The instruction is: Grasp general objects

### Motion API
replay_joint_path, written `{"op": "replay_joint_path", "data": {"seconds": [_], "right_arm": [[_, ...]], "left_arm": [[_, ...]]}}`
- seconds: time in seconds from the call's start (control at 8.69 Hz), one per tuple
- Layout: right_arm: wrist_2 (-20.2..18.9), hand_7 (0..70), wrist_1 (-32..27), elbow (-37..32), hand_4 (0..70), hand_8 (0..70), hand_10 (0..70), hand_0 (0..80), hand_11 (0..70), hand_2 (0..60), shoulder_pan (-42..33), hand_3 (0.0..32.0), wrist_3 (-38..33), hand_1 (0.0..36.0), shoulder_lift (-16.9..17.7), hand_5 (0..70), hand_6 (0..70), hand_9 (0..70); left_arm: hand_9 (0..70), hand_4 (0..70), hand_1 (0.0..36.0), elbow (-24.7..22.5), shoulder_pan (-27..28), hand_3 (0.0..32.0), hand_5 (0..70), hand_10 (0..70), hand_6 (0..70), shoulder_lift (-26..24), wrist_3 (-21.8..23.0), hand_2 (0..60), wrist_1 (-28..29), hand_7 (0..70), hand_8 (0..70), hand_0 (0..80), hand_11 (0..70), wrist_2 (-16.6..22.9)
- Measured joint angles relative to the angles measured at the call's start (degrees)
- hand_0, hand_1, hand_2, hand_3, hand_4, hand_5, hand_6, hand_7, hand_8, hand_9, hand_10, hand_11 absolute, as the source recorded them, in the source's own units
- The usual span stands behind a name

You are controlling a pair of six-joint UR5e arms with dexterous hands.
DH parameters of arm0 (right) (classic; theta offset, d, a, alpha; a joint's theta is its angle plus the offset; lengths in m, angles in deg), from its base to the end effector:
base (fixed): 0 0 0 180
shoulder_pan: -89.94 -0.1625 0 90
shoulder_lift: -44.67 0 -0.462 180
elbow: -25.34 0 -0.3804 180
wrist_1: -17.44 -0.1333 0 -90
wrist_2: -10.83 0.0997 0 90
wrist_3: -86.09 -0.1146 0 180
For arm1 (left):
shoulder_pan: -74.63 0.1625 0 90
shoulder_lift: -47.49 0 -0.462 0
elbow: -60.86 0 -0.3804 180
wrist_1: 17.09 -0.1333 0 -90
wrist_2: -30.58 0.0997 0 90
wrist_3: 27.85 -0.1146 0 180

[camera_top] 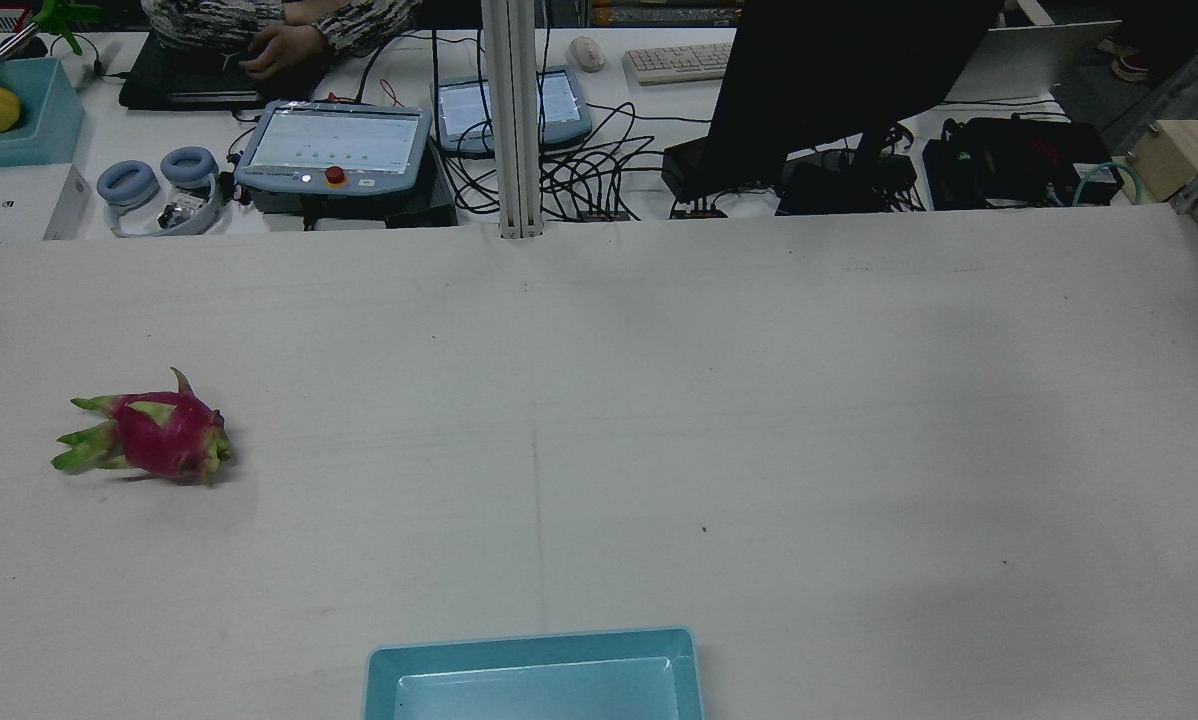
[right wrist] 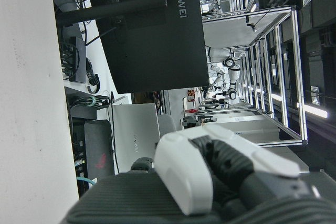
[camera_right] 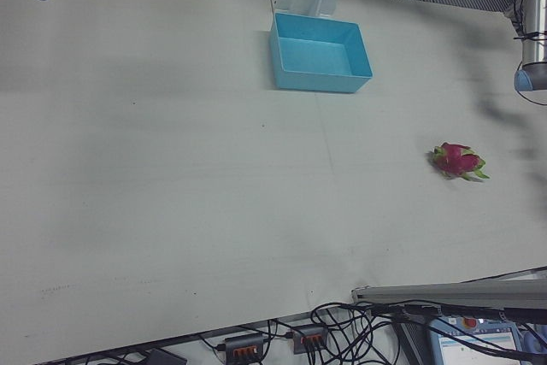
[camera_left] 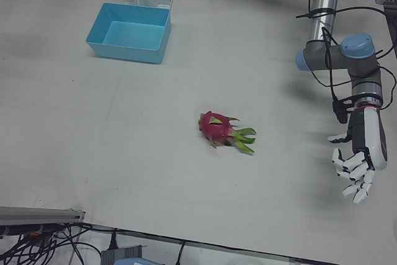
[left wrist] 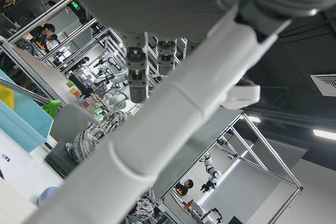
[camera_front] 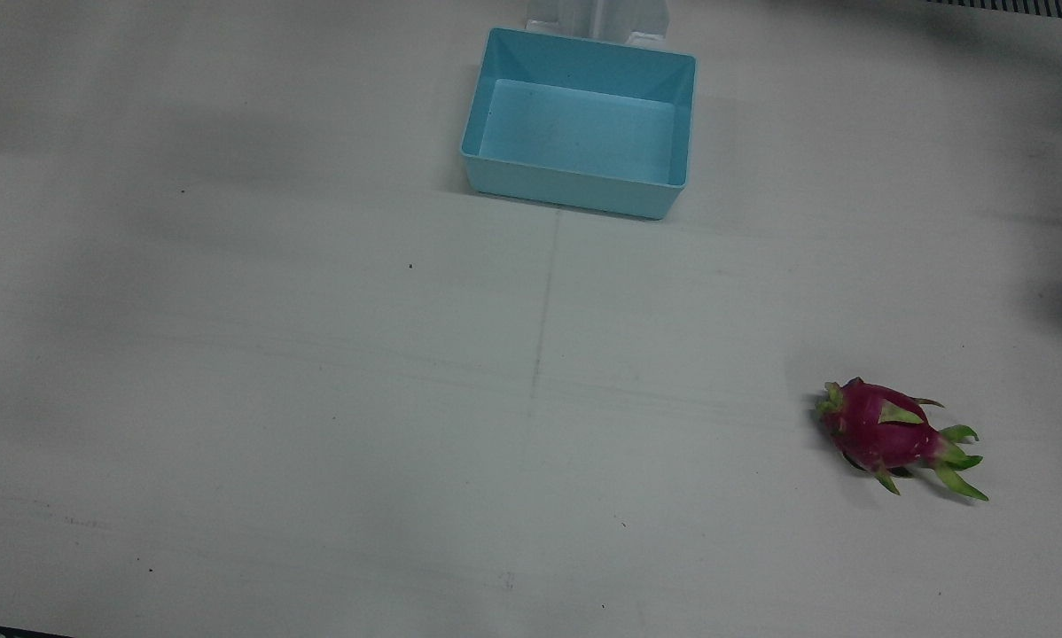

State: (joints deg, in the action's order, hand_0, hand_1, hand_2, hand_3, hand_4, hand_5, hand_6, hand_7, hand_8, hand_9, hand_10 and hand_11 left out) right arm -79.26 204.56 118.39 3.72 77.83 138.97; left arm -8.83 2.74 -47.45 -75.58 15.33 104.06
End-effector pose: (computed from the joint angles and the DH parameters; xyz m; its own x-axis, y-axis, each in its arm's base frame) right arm 0.1035 -0.4523 0.7468 -0.9887 0.0459 -0.1424 0.1338 -0.1534 -0.9791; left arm 0.0105 -0.5656 0.7867 -0.7372 0.1796 -0.6514 0.6755 0.2168 -0.7048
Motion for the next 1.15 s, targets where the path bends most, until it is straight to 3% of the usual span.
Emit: {"op": "replay_joint_path", "data": {"seconds": [0.35,0.58,0.69,0.81,1.04,1.15], "right_arm": [[0.0,0.0,0.0,0.0,0.0,0.0,0.0,0.0,0.0,0.0,0.0,0.0,0.0,0.0,0.0,0.0,0.0,0.0],[0.0,0.0,0.0,0.0,0.0,0.0,0.0,0.0,0.0,0.0,0.0,0.0,0.0,0.0,0.0,0.0,0.0,0.0],[0.0,0.0,0.0,0.0,0.0,0.0,0.0,0.0,0.0,0.0,0.0,0.0,0.0,0.0,0.0,0.0,0.0,0.0],[0.0,0.0,0.0,0.0,0.0,0.0,0.0,0.0,0.0,0.0,0.0,0.0,0.0,0.0,0.0,0.0,0.0,0.0],[0.0,0.0,0.0,0.0,0.0,0.0,0.0,0.0,0.0,0.0,0.0,0.0,0.0,0.0,0.0,0.0,0.0,0.0],[0.0,0.0,0.0,0.0,0.0,0.0,0.0,0.0,0.0,0.0,0.0,0.0,0.0,0.0,0.0,0.0,0.0,0.0]], "left_arm": [[18.5,44.0,36.0,0.0,0.0,0.0,70.0,6.3,44.0,0.0,-0.1,60.0,-0.1,70.0,7.8,80.0,14.2,0.0],[18.6,50.8,36.0,-0.2,0.1,0.0,70.0,4.8,58.0,-0.1,-0.6,60.0,-0.4,70.0,10.6,80.0,11.9,0.0],[18.6,45.6,36.0,-0.7,0.1,0.0,70.0,4.3,47.8,-0.1,-1.1,60.0,-0.9,70.0,8.5,80.0,11.3,0.1],[17.1,36.6,36.0,-1.4,0.2,0.0,70.0,0.8,37.2,-0.3,-1.7,60.0,-1.8,70.0,6.4,80.0,5.5,0.2],[16.3,40.9,36.0,-4.9,0.4,0.0,70.0,0.0,34.5,0.8,-2.4,60.0,-3.7,70.0,5.9,80.0,0.0,0.6],[14.3,34.9,36.0,-7.5,0.5,0.0,70.0,0.0,25.2,2.5,-3.1,60.0,-4.6,70.0,4.0,80.0,0.0,1.2]]}}
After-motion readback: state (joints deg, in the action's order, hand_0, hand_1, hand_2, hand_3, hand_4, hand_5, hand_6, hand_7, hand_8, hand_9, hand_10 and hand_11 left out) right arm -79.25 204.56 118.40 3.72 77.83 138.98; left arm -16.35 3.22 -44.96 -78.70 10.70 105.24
